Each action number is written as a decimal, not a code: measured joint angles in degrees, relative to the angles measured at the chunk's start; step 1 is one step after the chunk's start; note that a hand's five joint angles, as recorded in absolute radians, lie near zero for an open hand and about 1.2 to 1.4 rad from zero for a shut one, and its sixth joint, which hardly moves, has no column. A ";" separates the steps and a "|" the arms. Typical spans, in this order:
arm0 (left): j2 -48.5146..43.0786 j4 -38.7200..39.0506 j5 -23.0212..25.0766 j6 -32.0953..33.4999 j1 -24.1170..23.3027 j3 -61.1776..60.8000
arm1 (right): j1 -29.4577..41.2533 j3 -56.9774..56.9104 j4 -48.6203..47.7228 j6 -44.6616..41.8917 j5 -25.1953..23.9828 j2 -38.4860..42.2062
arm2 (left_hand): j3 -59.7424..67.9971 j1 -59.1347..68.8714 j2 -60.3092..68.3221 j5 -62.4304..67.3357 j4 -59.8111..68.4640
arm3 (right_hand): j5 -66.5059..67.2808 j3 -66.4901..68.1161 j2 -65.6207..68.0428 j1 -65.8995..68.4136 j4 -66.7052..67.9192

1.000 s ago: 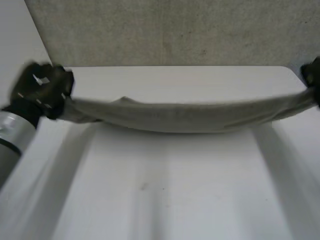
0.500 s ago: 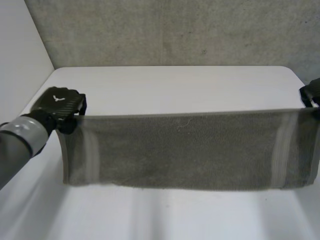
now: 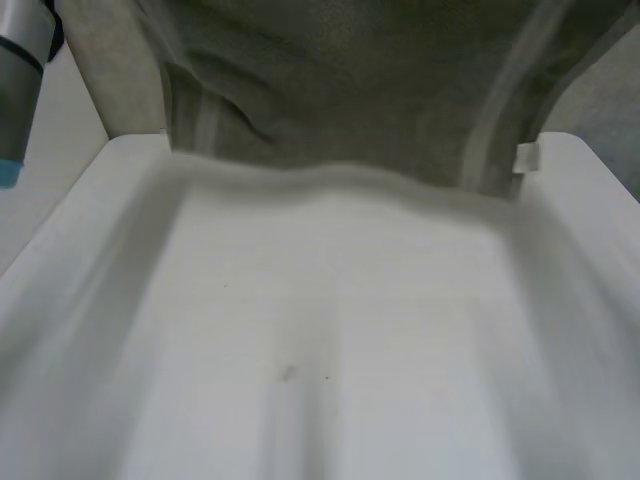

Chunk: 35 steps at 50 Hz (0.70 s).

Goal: Fold the towel.

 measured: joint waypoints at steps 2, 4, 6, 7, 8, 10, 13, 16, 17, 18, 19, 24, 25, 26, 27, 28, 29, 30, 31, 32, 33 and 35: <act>0.21 0.65 0.13 -0.91 0.21 -3.22 | 0.05 2.45 1.05 -0.86 -0.20 -0.17 | 0.00 0.02 0.00 0.00 0.00 | 0.00 0.00 0.00 0.00 0.00; 0.19 0.87 0.30 -1.33 0.42 -6.49 | 0.03 5.08 1.67 -1.80 -0.48 -0.17 | 0.00 0.02 0.00 0.00 0.00 | 0.00 0.00 0.00 0.00 0.00; 0.11 0.87 0.50 -1.44 0.65 -10.27 | 0.01 8.21 1.89 -2.81 -0.97 -0.09 | 0.00 0.02 0.00 0.00 0.00 | 0.00 0.00 0.00 0.00 0.00; -0.02 0.82 0.64 -1.38 0.82 -13.24 | -0.01 10.76 1.76 -3.64 -1.46 0.01 | 0.00 0.02 0.00 0.00 0.00 | 0.00 0.00 0.00 0.00 0.00; -0.15 0.78 0.75 -1.28 0.95 -15.55 | -0.03 12.97 1.53 -4.36 -2.01 0.13 | 0.00 0.02 0.00 0.00 0.00 | 0.00 0.00 0.00 0.00 0.00; -0.45 0.73 0.99 -0.99 1.18 -19.48 | -0.07 16.72 0.92 -5.63 -3.07 0.45 | 0.00 0.02 0.00 0.00 0.00 | 0.00 0.00 0.00 0.00 0.00; -1.33 0.82 1.60 0.14 1.59 -25.96 | -0.11 23.03 -0.54 -7.98 -4.86 1.15 | 0.01 0.03 0.00 0.00 0.01 | 0.00 0.00 0.00 0.00 0.00; -2.37 1.01 2.39 2.60 2.01 -31.80 | -0.11 29.45 -2.22 -10.66 -6.13 2.00 | 0.01 0.03 0.00 0.00 0.01 | 0.00 0.00 0.00 0.00 0.00; -2.72 1.06 2.69 3.92 2.19 -33.91 | -0.11 32.16 -2.83 -11.86 -6.46 2.33 | 0.01 0.03 0.00 0.00 0.01 | 0.00 0.00 0.00 0.00 0.00; -2.82 1.05 2.81 4.52 2.26 -34.74 | -0.13 33.34 -3.06 -12.42 -6.57 2.44 | 0.01 0.03 0.00 0.00 0.01 | 0.00 0.00 0.00 0.00 0.00; -3.02 1.09 3.07 6.10 2.46 -36.74 | -0.16 35.72 -3.50 -13.54 -6.71 2.61 | 0.01 0.03 0.00 0.00 0.01 | 0.00 0.00 0.00 0.00 0.00; -2.13 0.70 3.69 12.66 3.46 -43.69 | -0.52 42.97 -3.39 -17.49 -6.75 1.46 | 0.01 0.03 0.00 0.00 0.02 | 0.00 0.00 0.00 0.00 0.00; -1.34 0.49 3.83 14.26 3.75 -45.35 | -0.88 44.60 -2.89 -18.58 -6.70 0.41 | 0.01 0.03 0.00 0.00 0.02 | 0.00 0.00 0.00 0.00 0.00; -0.43 0.24 3.94 15.67 4.02 -46.88 | -1.28 45.96 -2.24 -19.52 -6.67 -0.67 | 0.01 0.03 0.00 0.00 0.02 | 0.00 0.00 0.00 0.00 0.00; 0.13 0.02 4.00 16.33 4.14 -47.65 | -1.54 46.57 -1.86 -20.00 -6.64 -1.31 | 0.01 0.03 0.00 0.00 0.02 | 0.00 0.00 0.00 0.00 0.00; 1.55 -0.48 4.15 17.62 4.37 -49.17 | -2.22 47.61 -0.90 -20.98 -6.62 -2.84 | 0.01 0.03 0.00 0.00 0.02 | 0.00 0.00 0.00 0.00 0.00; 3.34 -1.19 4.29 18.86 4.61 -50.74 | -3.21 48.68 0.59 -22.25 -6.64 -4.93 | 0.01 0.03 0.00 0.00 0.02 | 0.00 0.00 0.00 0.00 0.00; 4.97 -1.98 4.42 19.75 4.79 -51.97 | -4.23 49.47 2.24 -23.44 -6.69 -7.01 | 0.01 0.03 0.00 0.00 0.02 | 0.00 0.00 0.00 0.00 0.00; 6.10 -2.60 4.46 20.27 4.92 -52.67 | -4.88 49.82 3.27 -24.13 -6.74 -8.32 | 0.01 0.03 0.00 0.00 0.02 | 0.00 0.00 0.00 0.00 0.00; 8.68 -4.17 4.57 21.22 5.30 -54.03 | -6.33 50.32 5.77 -25.63 -6.96 -11.21 | 0.01 0.03 0.00 0.00 0.02 | 0.00 0.00 0.00 0.00 0.00; 11.20 -5.89 4.69 21.99 5.70 -55.17 | -7.72 50.62 8.18 -26.99 -7.22 -13.90 | 0.01 0.03 0.01 0.00 0.02 | 0.00 0.00 0.00 0.00 0.00; 15.30 -8.91 4.83 22.93 6.46 -56.65 | -9.87 50.64 11.88 -28.89 -8.11 -17.98 | 0.01 0.03 0.00 0.00 0.02 | 0.00 0.00 0.00 0.00 0.00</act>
